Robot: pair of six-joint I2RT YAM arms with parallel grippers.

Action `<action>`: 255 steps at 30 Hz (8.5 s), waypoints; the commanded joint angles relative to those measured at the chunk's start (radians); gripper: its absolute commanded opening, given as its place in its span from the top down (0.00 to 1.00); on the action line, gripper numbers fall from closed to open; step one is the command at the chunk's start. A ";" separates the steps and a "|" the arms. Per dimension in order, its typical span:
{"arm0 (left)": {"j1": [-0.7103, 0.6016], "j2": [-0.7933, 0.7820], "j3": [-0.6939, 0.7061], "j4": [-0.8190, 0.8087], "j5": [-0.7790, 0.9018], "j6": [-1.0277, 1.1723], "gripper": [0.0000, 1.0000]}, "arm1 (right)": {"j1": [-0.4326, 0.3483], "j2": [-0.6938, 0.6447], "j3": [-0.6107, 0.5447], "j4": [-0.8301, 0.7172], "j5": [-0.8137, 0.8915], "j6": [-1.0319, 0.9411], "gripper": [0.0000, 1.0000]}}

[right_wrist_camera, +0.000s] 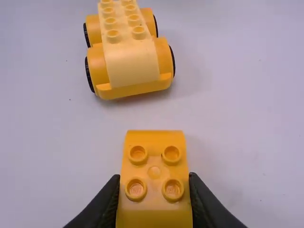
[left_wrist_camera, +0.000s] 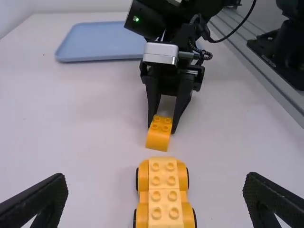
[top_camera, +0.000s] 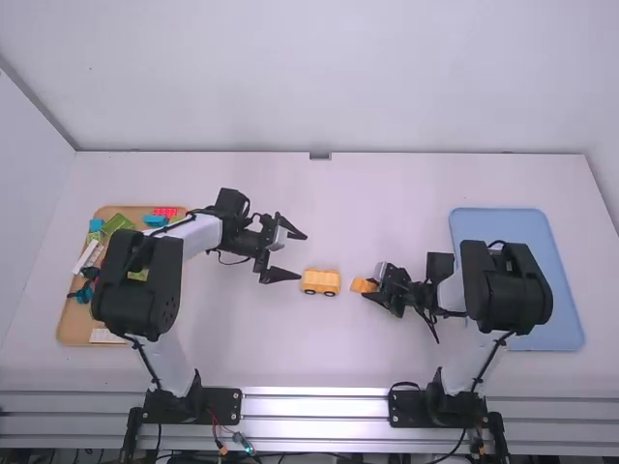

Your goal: Assemble lego blocks to make yellow taxi

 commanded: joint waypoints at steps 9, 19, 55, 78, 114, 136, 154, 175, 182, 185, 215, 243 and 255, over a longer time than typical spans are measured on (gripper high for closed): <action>-0.004 0.080 -0.101 0.206 0.011 -0.118 0.01 | 0.003 -0.057 0.037 -0.012 -0.107 0.101 0.87; -0.098 0.121 -0.321 0.838 -0.154 -0.526 0.01 | 0.092 -0.195 0.132 -0.178 -0.110 0.100 0.88; -0.132 0.275 -0.295 0.947 -0.116 -0.468 0.40 | 0.209 -0.195 0.233 -0.371 -0.085 -0.024 0.96; -0.146 0.275 -0.294 0.946 -0.161 -0.474 0.49 | 0.297 0.001 0.343 -0.325 -0.092 0.030 0.98; -0.146 0.275 -0.284 0.938 -0.161 -0.504 0.52 | 0.312 0.003 0.277 -0.256 -0.055 0.032 1.00; -0.146 0.275 -0.284 0.938 -0.161 -0.504 0.56 | 0.371 0.003 0.280 -0.294 0.180 0.107 1.00; -0.146 0.275 -0.283 0.938 -0.165 -0.504 0.59 | 0.385 0.003 0.248 -0.294 0.285 0.056 1.00; -0.146 0.275 -0.283 0.938 -0.165 -0.504 0.60 | 0.365 0.003 0.252 -0.234 0.226 0.166 0.79; -0.146 0.275 -0.283 0.938 -0.165 -0.504 0.61 | 0.316 0.002 0.267 -0.236 0.082 0.153 0.63; -0.146 0.275 -0.283 0.939 -0.165 -0.504 0.61 | 0.307 -0.001 0.267 -0.238 0.065 0.143 0.61; -0.134 0.195 -0.265 0.830 -0.256 -0.601 0.01 | 0.196 -0.112 0.223 -0.278 0.018 0.130 0.01; 0.093 -0.480 -0.166 0.317 -0.848 -1.202 0.01 | 0.449 0.078 0.321 -0.109 0.150 0.216 0.31; 0.090 -0.591 -0.166 0.368 -1.137 -1.546 0.01 | 0.409 -0.004 0.390 -0.297 0.156 0.242 0.61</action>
